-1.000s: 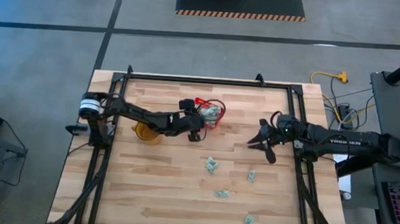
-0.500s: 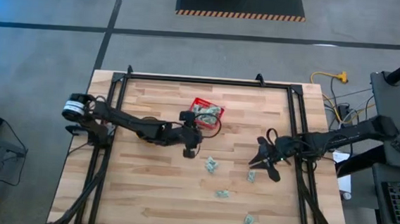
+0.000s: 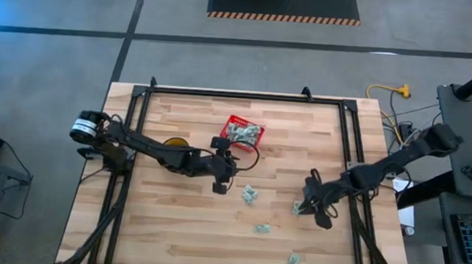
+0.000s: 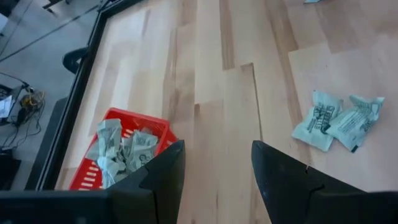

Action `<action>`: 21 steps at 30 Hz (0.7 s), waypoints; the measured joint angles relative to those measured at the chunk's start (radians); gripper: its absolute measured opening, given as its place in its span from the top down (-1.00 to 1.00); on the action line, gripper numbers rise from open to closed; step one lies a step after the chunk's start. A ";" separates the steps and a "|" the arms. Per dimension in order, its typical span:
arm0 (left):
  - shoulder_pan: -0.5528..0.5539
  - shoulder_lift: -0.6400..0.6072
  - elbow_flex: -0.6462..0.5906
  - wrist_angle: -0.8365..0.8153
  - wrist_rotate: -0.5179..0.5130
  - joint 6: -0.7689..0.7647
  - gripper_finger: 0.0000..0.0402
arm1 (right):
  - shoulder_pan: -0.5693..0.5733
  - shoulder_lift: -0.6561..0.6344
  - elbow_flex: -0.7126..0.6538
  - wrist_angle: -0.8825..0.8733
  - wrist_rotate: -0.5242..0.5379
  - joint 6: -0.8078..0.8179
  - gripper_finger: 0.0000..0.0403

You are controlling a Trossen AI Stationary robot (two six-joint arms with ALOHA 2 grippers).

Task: Pick and place Stevia / Truvia into bins
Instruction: Put the stevia packet into the red basket

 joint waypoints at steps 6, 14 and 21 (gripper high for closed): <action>0.001 0.000 -0.001 0.000 -0.001 0.000 0.16 | 0.012 0.111 0.016 0.033 0.006 0.000 0.65; 0.001 0.000 -0.001 -0.007 -0.001 -0.001 0.16 | 0.011 0.212 0.017 0.063 0.009 -0.004 0.65; 0.001 0.001 -0.001 -0.007 -0.001 -0.001 0.16 | 0.011 0.213 0.059 0.054 0.056 -0.105 0.63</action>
